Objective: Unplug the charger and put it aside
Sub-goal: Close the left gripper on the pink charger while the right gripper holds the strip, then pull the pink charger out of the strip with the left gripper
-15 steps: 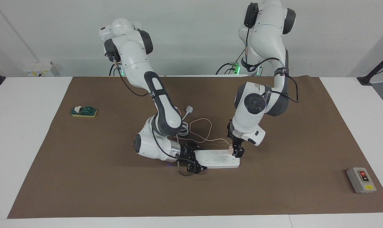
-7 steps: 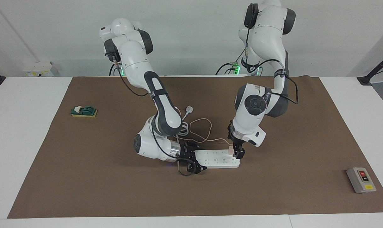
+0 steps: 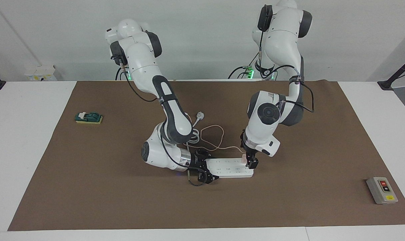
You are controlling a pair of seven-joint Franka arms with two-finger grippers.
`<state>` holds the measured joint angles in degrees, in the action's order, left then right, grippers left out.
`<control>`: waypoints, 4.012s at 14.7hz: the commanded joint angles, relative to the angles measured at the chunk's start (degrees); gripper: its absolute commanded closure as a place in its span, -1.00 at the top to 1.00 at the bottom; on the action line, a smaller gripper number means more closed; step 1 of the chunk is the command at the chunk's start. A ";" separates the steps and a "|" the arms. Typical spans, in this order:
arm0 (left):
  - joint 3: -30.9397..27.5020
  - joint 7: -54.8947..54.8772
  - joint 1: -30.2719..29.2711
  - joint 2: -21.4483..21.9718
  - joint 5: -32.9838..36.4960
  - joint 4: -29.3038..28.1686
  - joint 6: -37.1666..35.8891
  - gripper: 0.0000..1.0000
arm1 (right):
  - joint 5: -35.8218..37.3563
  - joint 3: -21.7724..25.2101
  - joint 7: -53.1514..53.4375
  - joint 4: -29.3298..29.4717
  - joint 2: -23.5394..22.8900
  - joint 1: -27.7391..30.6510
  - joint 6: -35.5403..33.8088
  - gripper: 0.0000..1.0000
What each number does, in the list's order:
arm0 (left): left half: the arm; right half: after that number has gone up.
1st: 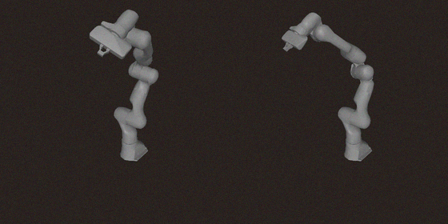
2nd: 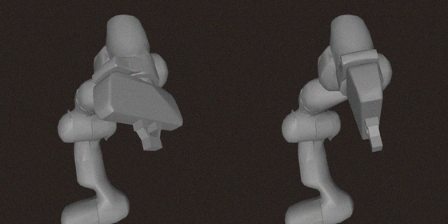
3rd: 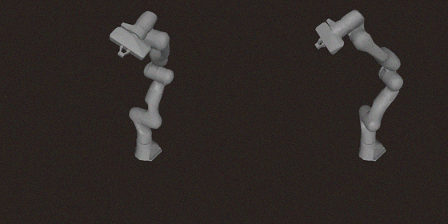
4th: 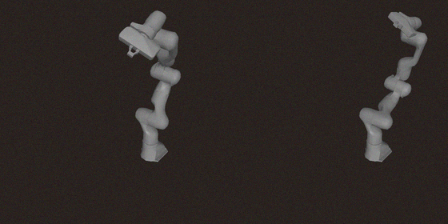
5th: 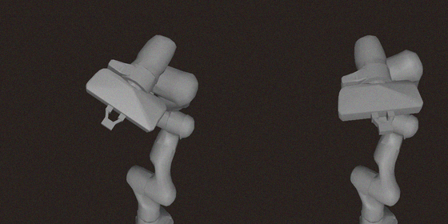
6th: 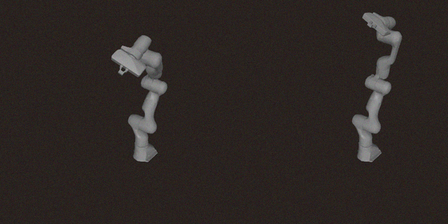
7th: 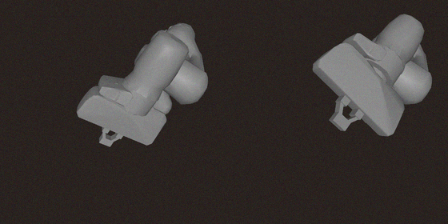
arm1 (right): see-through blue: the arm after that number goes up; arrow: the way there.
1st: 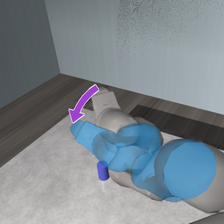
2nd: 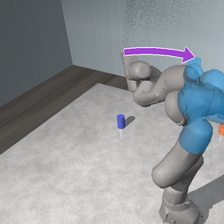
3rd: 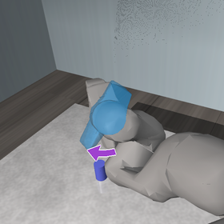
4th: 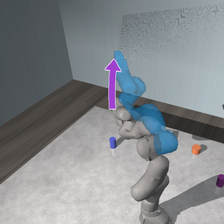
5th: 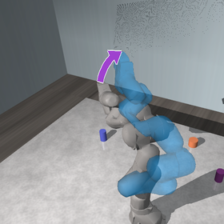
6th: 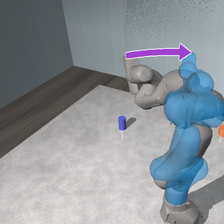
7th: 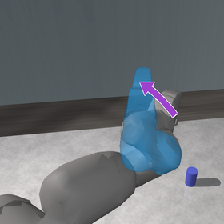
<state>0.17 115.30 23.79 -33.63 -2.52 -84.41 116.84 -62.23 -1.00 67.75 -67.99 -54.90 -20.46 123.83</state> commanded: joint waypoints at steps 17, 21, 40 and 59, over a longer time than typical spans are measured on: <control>-1.40 0.10 1.34 0.93 1.64 0.65 -3.53 -1.00 | -1.32 -0.14 -5.35 -1.88 -0.38 -0.55 2.30 -0.18; -1.31 -0.34 0.55 3.38 1.46 3.02 -8.64 -1.00 | -1.32 -0.23 -5.35 -1.88 -0.38 -0.55 2.30 -0.18; -1.40 -68.64 -10.59 15.78 1.55 1.80 -18.40 -1.00 | -1.05 -0.14 -4.56 -1.88 -0.38 -1.60 4.49 1.00; -1.49 -130.66 -29.58 28.07 1.73 -18.74 -14.28 -1.00 | 3.77 6.26 -2.10 -12.51 19.03 4.02 -11.74 1.00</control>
<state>-1.91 -10.40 -3.18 -10.76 -1.27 -95.12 101.57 -60.20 3.72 66.03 -76.09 -40.80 -16.80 114.77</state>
